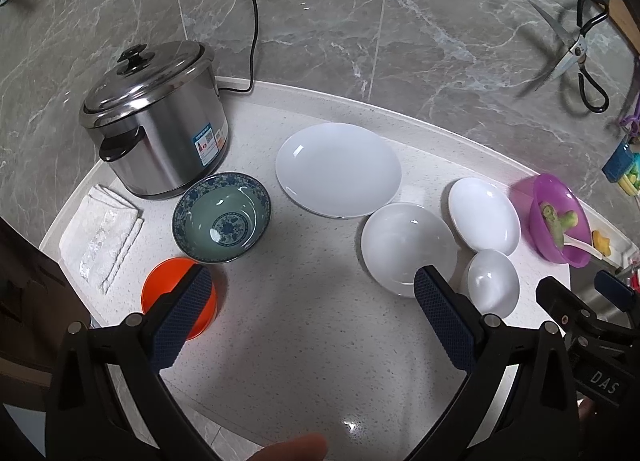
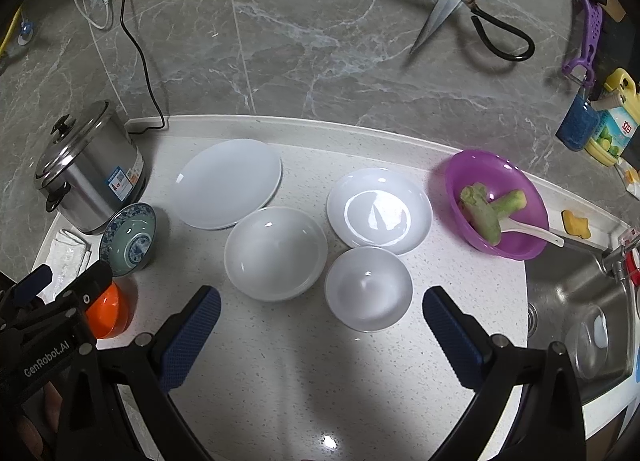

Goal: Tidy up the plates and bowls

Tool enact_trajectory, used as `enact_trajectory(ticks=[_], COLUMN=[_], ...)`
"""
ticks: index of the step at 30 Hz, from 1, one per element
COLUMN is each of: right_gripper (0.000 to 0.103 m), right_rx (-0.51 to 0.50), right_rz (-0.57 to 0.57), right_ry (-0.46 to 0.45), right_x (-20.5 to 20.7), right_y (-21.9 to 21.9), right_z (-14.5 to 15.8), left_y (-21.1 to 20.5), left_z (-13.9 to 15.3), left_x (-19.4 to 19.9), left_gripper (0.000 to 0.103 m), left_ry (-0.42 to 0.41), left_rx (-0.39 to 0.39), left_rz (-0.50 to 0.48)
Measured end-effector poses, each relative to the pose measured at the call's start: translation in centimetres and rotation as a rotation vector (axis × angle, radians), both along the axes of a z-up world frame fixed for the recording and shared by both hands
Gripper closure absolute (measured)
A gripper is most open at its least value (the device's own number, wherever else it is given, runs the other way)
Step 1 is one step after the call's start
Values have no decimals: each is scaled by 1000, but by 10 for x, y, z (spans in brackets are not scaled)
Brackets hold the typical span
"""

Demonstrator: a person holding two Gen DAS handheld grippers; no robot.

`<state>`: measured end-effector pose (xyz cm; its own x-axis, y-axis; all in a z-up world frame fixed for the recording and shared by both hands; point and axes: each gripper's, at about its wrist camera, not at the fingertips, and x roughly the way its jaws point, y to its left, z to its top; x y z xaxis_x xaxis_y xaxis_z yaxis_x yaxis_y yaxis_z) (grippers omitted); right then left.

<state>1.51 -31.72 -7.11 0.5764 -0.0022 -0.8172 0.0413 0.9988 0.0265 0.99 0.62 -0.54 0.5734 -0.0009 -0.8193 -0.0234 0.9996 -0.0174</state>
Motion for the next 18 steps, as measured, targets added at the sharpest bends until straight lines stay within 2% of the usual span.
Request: enact_trajectory(ticks=[18], right_gripper=[0], right_rx=[-4], right_rz=[-2], right_ry=[11], right_x=[3], right_y=[6], right_z=[-2], left_y=[2], left_z=[-4], left_x=[2], left_gripper=[0], left_ry=[4], left_rx=[0], left_rz=[0])
